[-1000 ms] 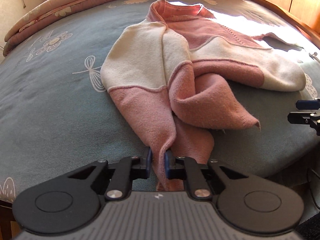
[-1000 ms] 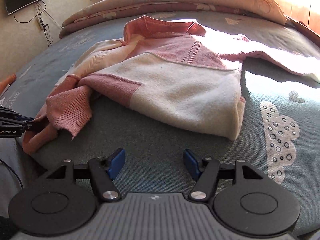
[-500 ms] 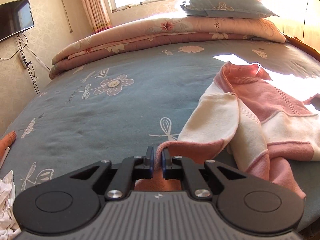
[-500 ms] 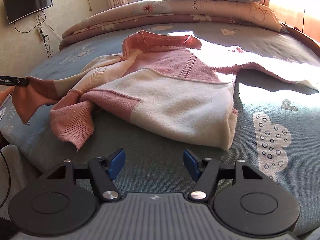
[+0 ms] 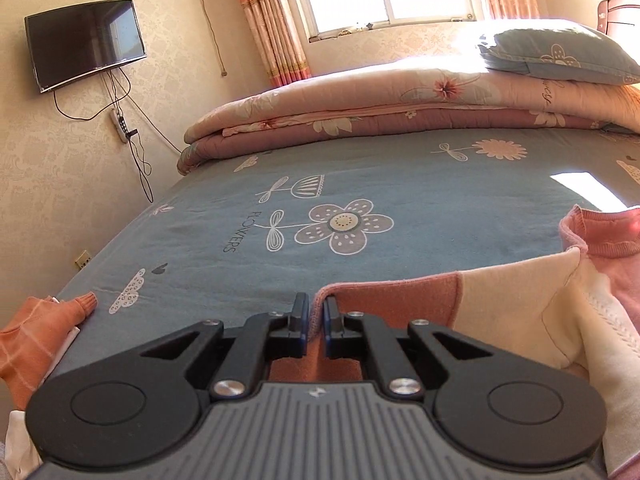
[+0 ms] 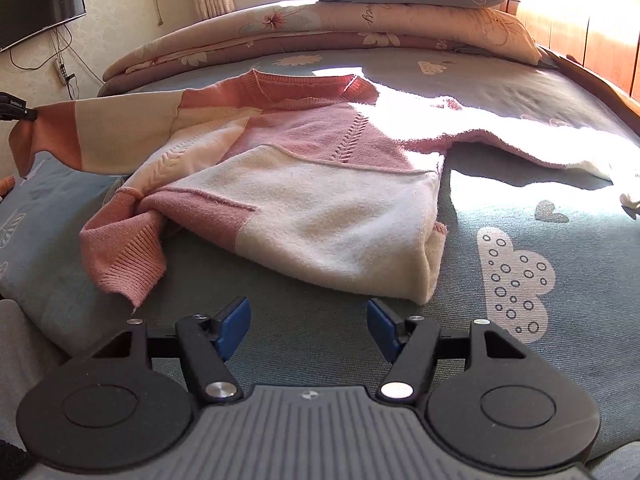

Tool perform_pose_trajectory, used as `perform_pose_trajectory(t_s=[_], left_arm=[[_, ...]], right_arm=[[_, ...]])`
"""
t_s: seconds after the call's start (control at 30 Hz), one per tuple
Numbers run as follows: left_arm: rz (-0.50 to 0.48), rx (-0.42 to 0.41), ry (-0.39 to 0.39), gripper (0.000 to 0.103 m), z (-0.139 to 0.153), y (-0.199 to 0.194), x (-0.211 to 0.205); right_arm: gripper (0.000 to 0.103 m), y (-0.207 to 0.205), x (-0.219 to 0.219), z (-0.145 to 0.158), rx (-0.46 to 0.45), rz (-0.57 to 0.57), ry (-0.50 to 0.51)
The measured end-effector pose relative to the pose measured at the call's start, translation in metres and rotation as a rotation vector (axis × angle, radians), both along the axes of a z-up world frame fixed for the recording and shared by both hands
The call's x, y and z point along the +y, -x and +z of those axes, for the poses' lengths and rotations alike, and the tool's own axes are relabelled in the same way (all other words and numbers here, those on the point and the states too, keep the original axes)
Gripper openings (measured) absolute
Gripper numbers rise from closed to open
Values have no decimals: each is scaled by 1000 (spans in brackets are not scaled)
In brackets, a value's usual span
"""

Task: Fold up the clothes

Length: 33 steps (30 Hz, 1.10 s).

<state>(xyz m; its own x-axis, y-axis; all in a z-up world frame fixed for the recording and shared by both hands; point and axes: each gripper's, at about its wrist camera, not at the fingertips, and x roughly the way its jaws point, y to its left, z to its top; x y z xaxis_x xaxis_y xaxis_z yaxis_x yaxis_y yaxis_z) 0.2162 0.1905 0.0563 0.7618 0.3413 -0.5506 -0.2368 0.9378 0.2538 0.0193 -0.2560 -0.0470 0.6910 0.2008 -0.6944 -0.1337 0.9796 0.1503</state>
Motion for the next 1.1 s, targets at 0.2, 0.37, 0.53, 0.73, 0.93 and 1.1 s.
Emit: perform_pose_trajectory(t_s=[0.2, 0.37, 0.53, 0.73, 0.93, 1.1], left_arm=[[75, -9, 11, 5, -2, -31, 29], [105, -5, 36, 5, -4, -37, 44], [60, 36, 23, 5, -20, -32, 34], [-49, 105, 25, 8, -41, -32, 0], [-175, 142, 37, 10, -51, -26, -46], [-286, 188, 111, 16, -61, -12, -85]], right_arm=[[69, -3, 0, 3, 3, -24, 23], [69, -6, -1, 6, -1, -38, 34], [69, -9, 2, 3, 10, -38, 33], [69, -7, 6, 6, 3, -19, 36], [69, -4, -2, 4, 8, -44, 16], [69, 3, -11, 3, 2, -61, -4]])
